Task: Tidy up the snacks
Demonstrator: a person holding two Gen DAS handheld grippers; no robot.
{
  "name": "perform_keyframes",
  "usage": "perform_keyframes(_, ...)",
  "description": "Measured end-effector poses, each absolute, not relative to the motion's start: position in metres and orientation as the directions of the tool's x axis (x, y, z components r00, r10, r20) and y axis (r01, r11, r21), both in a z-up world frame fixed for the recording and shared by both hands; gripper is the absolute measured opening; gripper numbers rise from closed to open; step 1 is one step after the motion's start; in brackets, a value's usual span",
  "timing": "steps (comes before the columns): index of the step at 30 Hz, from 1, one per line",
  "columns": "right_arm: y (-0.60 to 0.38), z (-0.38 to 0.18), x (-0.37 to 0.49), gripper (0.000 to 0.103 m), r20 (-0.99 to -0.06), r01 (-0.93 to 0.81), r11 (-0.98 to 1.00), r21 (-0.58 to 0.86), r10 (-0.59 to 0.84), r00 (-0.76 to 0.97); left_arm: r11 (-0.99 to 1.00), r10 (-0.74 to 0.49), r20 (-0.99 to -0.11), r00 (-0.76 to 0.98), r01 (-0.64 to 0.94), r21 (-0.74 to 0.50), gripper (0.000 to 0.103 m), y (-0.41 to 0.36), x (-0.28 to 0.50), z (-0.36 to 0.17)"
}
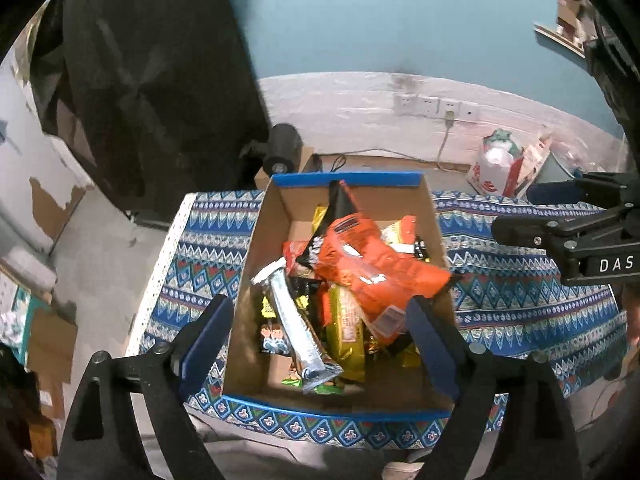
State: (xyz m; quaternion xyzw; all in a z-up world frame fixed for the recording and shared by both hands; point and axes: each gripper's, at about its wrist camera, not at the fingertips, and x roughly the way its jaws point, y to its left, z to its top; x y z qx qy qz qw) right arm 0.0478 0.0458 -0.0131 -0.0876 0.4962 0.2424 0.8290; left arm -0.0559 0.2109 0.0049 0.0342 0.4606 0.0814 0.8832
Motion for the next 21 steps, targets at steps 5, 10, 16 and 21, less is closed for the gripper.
perform_keyframes(5, 0.025, -0.007, 0.029, 0.079, -0.86, -0.477, 0.877, 0.06, 0.289, 0.422, 0.987, 0.162, -0.809, 0.566, -0.085, 0.138, 0.089, 0.196, -0.062, 0.01)
perform_keyframes(10, 0.005, 0.002, 0.013, 0.079, -0.843, -0.46, 0.887, 0.05, 0.284, 0.457, 0.989, 0.138, -0.799, 0.585, -0.043, 0.14, 0.092, 0.177, -0.067, 0.02)
perform_keyframes(16, -0.014, 0.011, 0.002, 0.079, -0.823, -0.437, 0.897, 0.065, 0.296, 0.485, 0.985, 0.142, -0.777, 0.613, -0.005, 0.175, 0.095, 0.153, -0.076, 0.03)
perform_keyframes(21, -0.024, 0.014, -0.002, 0.079, -0.81, -0.425, 0.903, 0.054, 0.289, 0.51, 0.985, 0.143, -0.77, 0.622, -0.009, 0.175, 0.096, 0.149, -0.077, 0.034)
